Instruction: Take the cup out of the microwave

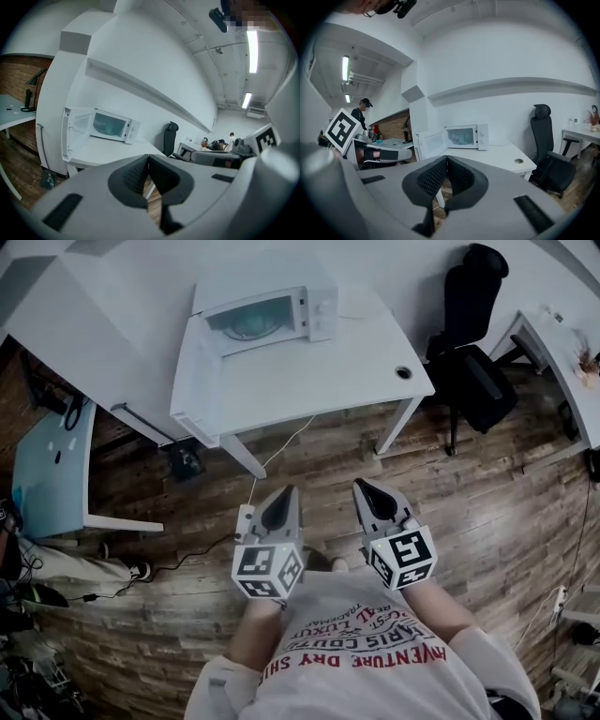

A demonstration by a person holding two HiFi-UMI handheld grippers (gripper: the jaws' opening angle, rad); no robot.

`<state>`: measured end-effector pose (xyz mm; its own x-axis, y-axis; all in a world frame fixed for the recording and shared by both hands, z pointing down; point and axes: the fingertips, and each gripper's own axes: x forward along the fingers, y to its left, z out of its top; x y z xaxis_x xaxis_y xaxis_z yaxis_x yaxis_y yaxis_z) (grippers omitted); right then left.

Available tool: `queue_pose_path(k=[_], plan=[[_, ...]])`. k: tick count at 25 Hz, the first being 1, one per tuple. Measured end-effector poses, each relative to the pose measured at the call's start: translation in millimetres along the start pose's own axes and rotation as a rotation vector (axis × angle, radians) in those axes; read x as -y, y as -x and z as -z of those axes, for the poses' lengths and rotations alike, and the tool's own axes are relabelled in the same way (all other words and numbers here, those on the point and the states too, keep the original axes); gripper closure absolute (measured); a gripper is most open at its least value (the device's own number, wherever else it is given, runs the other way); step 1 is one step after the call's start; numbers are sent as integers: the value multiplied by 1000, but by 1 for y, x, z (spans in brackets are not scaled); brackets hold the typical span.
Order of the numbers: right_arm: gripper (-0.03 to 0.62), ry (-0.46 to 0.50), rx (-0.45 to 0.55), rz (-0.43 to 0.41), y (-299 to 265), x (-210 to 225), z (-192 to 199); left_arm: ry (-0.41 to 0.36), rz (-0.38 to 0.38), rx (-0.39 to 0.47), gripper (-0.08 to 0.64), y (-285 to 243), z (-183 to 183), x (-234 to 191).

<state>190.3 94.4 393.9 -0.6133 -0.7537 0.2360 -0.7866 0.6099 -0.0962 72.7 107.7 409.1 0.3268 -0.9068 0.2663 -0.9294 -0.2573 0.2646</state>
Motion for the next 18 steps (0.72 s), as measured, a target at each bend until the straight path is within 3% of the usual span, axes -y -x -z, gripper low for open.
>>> queue_pose_path(k=[5, 13, 18], plan=[[580, -5, -14, 10, -36, 12, -1, 18, 19, -11, 552, -35, -6, -18], [580, -14, -20, 49, -123, 29, -24, 1, 100, -1, 552, -106, -54, -67], [580, -18, -16, 72, -194, 33, -46, -82, 125, 2, 552, -151, -89, -112]])
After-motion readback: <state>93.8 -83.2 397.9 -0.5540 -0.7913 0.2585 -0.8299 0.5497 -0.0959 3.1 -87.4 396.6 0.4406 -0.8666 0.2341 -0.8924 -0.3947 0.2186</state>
